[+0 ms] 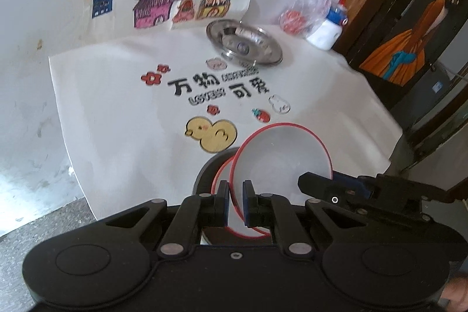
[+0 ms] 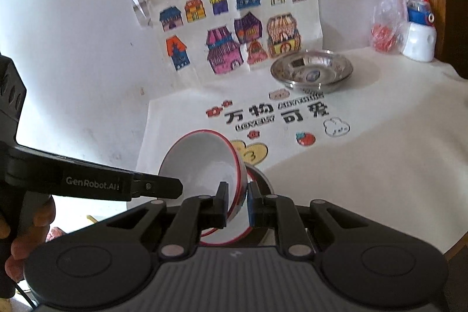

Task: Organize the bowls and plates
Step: 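Lower the second white bowl into the nested bowls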

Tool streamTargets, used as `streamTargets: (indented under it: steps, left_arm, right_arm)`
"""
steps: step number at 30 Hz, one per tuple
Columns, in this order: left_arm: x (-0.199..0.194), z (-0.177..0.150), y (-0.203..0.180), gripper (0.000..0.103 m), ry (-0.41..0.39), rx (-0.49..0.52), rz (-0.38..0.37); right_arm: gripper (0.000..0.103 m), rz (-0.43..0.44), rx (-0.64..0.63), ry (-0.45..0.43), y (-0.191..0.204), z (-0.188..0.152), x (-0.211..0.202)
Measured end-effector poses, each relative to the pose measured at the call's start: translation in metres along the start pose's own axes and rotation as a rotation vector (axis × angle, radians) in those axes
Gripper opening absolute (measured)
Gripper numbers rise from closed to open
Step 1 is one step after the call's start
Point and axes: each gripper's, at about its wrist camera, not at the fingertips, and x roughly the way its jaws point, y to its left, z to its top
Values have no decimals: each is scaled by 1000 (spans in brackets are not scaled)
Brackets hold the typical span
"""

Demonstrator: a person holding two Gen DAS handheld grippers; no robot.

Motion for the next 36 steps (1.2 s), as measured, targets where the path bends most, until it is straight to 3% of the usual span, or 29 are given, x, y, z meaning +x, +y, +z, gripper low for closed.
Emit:
streamTargets:
  steps: [16,26,36]
  left_arm:
    - [22,-5,4,9,75,19,26]
    - [21,-9,-1,9,35,4,31]
    - [24,1,4,9,79,-12,14]
  right_arm:
    - [15,-1,-59,112,-1,0,16]
    - [16,16,-98,154,-8,7,26]
    - [16,40,-97,205,-12,17,32]
